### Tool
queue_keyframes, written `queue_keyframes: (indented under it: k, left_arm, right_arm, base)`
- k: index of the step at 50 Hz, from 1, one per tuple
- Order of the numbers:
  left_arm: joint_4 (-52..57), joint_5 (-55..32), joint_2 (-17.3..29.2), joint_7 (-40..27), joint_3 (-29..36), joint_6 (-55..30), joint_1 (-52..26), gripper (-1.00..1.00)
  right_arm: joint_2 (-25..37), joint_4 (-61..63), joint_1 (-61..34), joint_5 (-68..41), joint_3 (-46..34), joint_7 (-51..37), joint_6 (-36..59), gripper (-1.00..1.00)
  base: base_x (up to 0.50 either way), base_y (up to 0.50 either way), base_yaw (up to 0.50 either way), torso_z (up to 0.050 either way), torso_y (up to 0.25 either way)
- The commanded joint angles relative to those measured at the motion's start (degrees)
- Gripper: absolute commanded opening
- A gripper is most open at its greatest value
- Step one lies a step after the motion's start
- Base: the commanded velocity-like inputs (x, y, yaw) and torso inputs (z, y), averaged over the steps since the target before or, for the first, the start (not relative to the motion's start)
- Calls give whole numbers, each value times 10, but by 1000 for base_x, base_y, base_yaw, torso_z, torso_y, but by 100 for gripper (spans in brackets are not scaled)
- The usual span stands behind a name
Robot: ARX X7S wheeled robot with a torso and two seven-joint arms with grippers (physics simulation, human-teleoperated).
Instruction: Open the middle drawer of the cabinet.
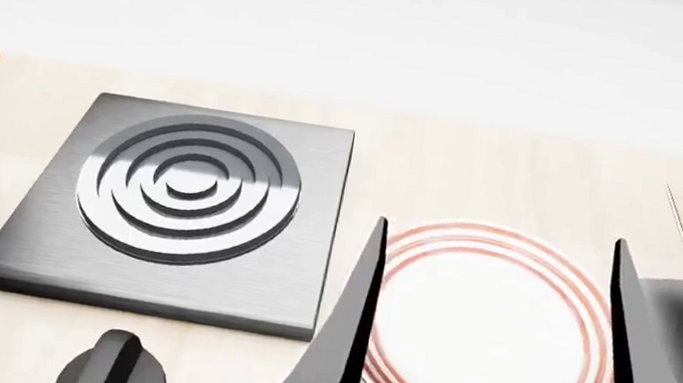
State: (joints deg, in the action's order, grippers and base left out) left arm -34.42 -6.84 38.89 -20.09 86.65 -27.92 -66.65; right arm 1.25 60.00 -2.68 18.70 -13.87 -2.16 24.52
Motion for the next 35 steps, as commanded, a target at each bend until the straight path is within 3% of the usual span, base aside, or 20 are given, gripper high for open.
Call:
queue_keyframes:
  k: [1,35]
  left_arm:
    - [55,96,-35,-8,-22,1,-50,-100]
    - [119,111,-46,0,-18,-24,-63,-100]
  right_arm:
    - [-12,0,-3,14,8,17,3,100]
    - [-12,0,-1,19,2,19,4,100]
  base:
    - [16,0,-8,0,0]
    - [11,0,-11,0,0]
